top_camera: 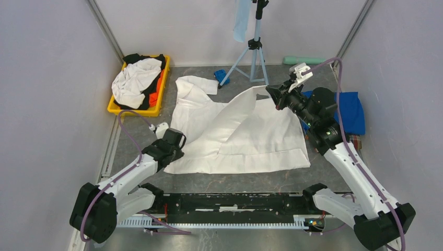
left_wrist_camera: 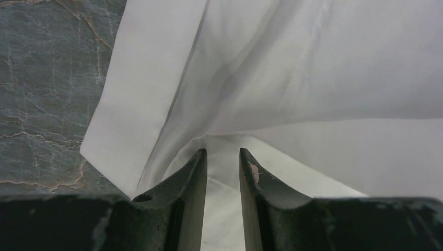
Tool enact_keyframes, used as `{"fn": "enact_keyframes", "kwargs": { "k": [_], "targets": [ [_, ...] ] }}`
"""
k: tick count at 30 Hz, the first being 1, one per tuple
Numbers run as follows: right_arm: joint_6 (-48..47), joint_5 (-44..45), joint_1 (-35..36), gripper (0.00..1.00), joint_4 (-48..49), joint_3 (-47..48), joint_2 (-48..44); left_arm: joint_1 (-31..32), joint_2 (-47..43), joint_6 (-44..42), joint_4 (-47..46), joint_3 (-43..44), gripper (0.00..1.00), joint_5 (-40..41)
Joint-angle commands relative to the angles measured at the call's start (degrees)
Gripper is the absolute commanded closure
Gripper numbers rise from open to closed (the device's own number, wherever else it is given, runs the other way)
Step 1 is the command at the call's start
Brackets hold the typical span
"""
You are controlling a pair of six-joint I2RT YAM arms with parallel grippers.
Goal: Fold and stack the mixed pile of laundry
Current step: Fold the shirt.
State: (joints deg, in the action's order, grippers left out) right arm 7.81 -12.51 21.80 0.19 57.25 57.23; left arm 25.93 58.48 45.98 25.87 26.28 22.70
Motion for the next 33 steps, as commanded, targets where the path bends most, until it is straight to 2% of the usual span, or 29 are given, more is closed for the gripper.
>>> {"fn": "enact_keyframes", "kwargs": {
  "k": [1, 8, 11, 15, 19, 22, 25, 28, 33],
  "targets": [
    [-6.6, 4.3, 1.3, 1.00, 0.0, -4.3, -4.9, -0.3, -0.6, 2.6, 0.5, 0.1, 0.64, 2.5],
    [-8.0, 15.3, 1.4, 1.00, 1.5, -25.1, -22.2, -0.3, -2.7, 3.1, 1.4, -1.4, 0.65, 0.7],
    [-9.1, 23.5, 1.3, 1.00, 3.8, -33.4, -29.5, -0.3, -3.2, 3.0, 1.6, -1.6, 0.66, 0.4],
    [-10.8, 32.4, 1.3, 1.00, 5.7, -39.6, -34.8, -0.2, -2.2, 2.8, 1.6, -1.2, 0.66, 0.2],
    [-13.2, 36.0, 1.3, 1.00, 9.9, -43.7, -38.8, -0.3, -1.3, 2.7, 1.4, -0.8, 0.66, 0.2],
    [-12.7, 43.5, 1.4, 1.00, 13.8, -47.3, -41.9, -0.2, -1.5, 2.7, 1.4, -0.9, 0.66, 0.2],
    [-9.3, 45.7, 1.3, 1.00, 13.3, -49.6, -43.4, -0.2, -2.4, 2.5, 1.7, -1.1, 0.67, -0.4],
    [-4.8, 43.6, 1.4, 1.00, 12.2, -52.2, -46.6, -0.3, -4.4, 2.5, 3.1, -1.3, 0.67, -1.4],
    [0.2, 45.0, 1.4, 1.00, 9.3, -56.9, -53.6, -0.3, -11.2, 2.9, 7.2, -0.7, 0.69, -4.2]
  ]
}}
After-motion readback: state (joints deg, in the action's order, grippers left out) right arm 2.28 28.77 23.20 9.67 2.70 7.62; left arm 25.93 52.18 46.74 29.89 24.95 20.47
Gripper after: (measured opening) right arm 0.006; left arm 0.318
